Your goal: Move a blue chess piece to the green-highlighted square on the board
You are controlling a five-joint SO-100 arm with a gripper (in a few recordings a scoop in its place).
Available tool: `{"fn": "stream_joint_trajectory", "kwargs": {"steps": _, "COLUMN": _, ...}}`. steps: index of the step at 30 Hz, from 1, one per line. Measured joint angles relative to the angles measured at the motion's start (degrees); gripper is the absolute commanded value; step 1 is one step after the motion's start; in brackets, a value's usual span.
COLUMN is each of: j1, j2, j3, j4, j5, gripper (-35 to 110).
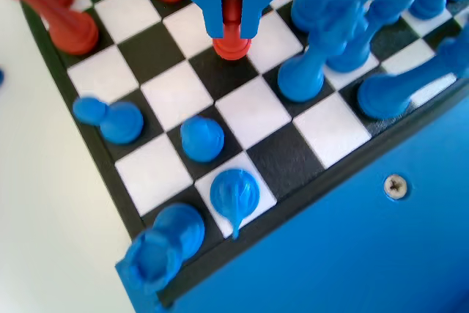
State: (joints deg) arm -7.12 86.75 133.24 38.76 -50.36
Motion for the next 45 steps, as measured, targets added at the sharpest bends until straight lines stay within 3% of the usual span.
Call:
{"fn": "stream_joint_trajectory", "kwargs": {"steps": 13, "j1": 7.73, "j2": 14.15, "j3": -10.72, "j4": 17.49, "j5": -4.39, "gripper": 1}}
{"fn": "stream_joint_trajectory", "kwargs": {"steps": 20, "j1": 16.17, "j2": 24.08, "j3": -11.34, "j4": 26.72, "j5": -13.54, "gripper": 1}}
{"fn": "stream_joint_trajectory", "kwargs": {"steps": 28, "j1": 33.49, "j2": 34.63, "j3": -3.78, "j4": 33.22, "j5": -26.63, "gripper": 1}}
{"fn": "stream_joint_trajectory", "kwargs": {"steps": 38, "j1": 50.45, "j2": 28.13, "j3": -2.46, "j4": 30.85, "j5": -33.22, "gripper": 1}}
{"fn": "stream_joint_trajectory", "kwargs": {"steps": 45, "j1": 55.63, "j2": 15.73, "j3": -5.71, "j4": 25.49, "j5": -32.87, "gripper": 1}}
